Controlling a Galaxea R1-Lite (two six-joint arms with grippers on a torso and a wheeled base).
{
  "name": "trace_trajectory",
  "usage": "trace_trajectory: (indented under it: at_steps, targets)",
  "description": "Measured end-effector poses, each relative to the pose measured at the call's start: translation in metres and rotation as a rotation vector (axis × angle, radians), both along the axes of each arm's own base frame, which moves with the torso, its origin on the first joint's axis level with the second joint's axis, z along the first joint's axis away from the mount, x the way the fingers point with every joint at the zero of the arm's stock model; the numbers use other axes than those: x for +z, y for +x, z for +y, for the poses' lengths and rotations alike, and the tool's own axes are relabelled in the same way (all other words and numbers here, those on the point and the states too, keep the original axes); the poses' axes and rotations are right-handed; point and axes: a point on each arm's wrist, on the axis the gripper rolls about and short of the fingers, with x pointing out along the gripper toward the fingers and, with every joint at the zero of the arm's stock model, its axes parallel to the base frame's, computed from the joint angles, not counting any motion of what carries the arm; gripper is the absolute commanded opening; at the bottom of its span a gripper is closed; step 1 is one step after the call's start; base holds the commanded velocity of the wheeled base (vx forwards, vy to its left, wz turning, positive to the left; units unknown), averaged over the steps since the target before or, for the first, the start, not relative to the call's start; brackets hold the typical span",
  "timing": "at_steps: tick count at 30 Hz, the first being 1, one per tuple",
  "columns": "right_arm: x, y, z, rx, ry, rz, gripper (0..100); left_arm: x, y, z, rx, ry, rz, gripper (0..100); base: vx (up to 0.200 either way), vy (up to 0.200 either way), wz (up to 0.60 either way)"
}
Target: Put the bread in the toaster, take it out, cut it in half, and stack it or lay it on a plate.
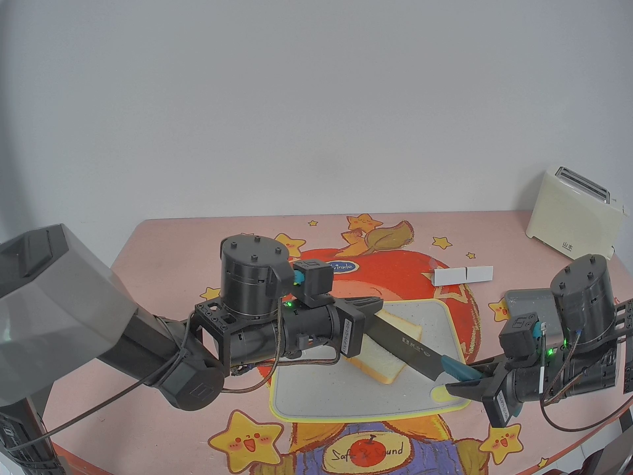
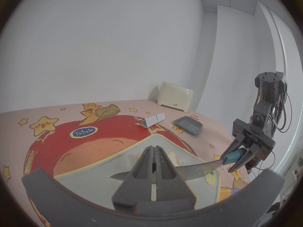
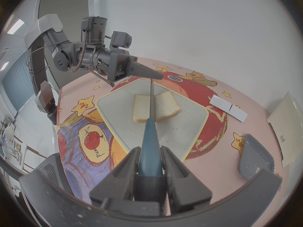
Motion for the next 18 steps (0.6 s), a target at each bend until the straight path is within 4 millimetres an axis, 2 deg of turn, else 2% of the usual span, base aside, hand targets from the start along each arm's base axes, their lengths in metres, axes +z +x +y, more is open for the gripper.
trace_trajectory:
  at_steps: [7,18]
  targets:
    - [0.0004,0.0004,-0.0001,-0.002,0.003,-0.001,0,0.0011,0.0034,-0.003,0.0,-0.044,-0.048,0,0.0,0.0,0.0]
    - [-0.0016,-0.0001,-0.0012,-0.007,-0.006,0.012,0,0.0022,0.0028,-0.0024,0.005,-0.062,-0.033,0,0.0,0.0,0.0]
